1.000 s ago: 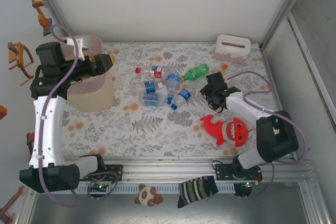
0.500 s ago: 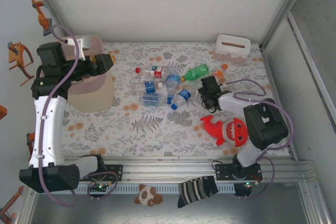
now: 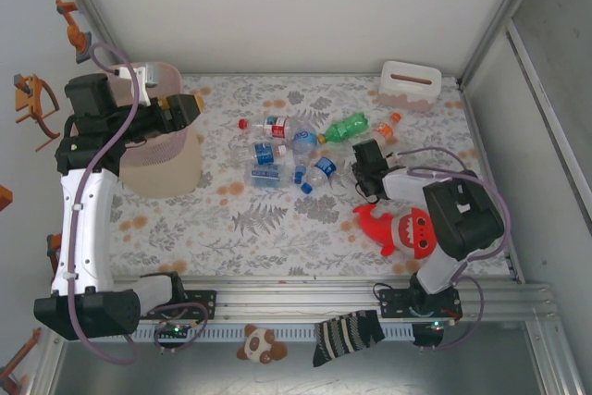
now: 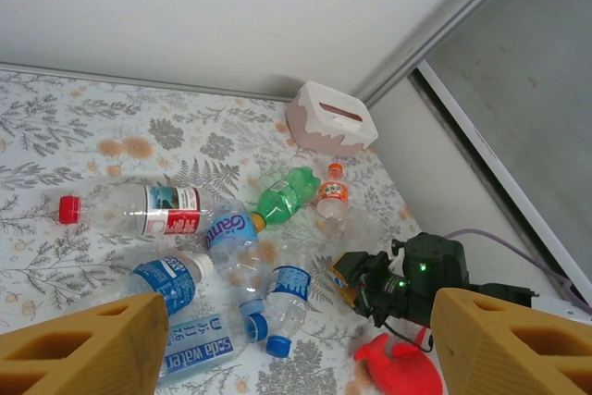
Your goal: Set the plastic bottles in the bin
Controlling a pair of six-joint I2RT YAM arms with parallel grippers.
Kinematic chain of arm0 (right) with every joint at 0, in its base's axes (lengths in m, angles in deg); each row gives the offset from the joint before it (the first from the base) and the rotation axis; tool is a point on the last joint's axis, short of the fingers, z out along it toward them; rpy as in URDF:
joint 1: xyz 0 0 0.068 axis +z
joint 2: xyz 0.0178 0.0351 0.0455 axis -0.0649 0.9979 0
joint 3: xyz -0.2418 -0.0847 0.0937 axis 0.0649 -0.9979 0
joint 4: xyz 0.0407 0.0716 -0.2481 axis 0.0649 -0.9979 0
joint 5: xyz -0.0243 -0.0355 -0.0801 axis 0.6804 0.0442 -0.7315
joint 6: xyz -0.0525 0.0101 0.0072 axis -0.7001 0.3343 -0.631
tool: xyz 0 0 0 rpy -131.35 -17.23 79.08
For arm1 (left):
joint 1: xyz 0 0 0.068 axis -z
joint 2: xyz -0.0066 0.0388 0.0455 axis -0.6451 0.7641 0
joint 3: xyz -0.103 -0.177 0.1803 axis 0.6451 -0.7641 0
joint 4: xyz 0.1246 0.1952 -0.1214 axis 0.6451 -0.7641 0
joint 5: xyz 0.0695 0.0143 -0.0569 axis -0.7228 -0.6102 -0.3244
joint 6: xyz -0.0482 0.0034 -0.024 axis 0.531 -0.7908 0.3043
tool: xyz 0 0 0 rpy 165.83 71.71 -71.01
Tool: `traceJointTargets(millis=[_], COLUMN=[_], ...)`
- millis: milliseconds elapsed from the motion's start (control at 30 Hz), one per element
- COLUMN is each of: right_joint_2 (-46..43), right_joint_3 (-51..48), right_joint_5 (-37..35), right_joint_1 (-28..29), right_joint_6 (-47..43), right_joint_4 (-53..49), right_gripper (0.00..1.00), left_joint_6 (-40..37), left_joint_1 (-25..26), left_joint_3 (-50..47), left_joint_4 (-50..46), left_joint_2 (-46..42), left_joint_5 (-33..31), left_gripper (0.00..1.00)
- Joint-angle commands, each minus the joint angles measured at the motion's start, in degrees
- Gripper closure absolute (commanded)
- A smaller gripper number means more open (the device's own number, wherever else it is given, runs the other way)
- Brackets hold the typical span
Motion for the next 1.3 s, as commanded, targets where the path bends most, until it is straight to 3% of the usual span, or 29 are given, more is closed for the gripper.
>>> traceJointTargets(millis=[0,333,533,700,900,1100,1267], right_joint_2=[-2.97,-15.02,-26.50,-34.27,-43.24,-49.15,-48.81], right_joint_3=[-1.03,-3.48,-1.63,0.77,1.60,2.01,7.13], right_joint_5=[-4.28,-6.87,-4.72,7.02,24.33,38.81,46.20], right_joint_1=[0.22,0.20,0.33,0.55,0.85,1.11,1.97], right_joint_6=[-0.96,-6.90,-26.62,-46.53,-61.47,-65.93,-65.28], right_joint_4=[-2.13,-10.35,-15.14,-14.60,-11.16,-3.48,-3.14], right_gripper=[0.67,0.76,0.76,0.76,0.74,0.74,0.80], left_joint_6=[0.91,1.70,3.52,5.98,6.75,7.34,7.52], left_joint_1=[0.42,1.16,3.79,6.47,11.26,17.57,23.00], left_joint_3=[0.32,0.95,0.68,-0.19,-1.16,-1.65,-1.66], left_joint_4=[1.31,2.36,6.25,11.78,18.36,25.49,30.13], left_joint_2=[-0.68,-0.50,-0.40,-0.29,-0.14,-0.05,-0.17], left_joint_5=[1.64,2.12,2.92,4.56,5.96,8.66,9.62], left_gripper=[0.25,0.25,0.25,0.25,0.24,0.22,0.19])
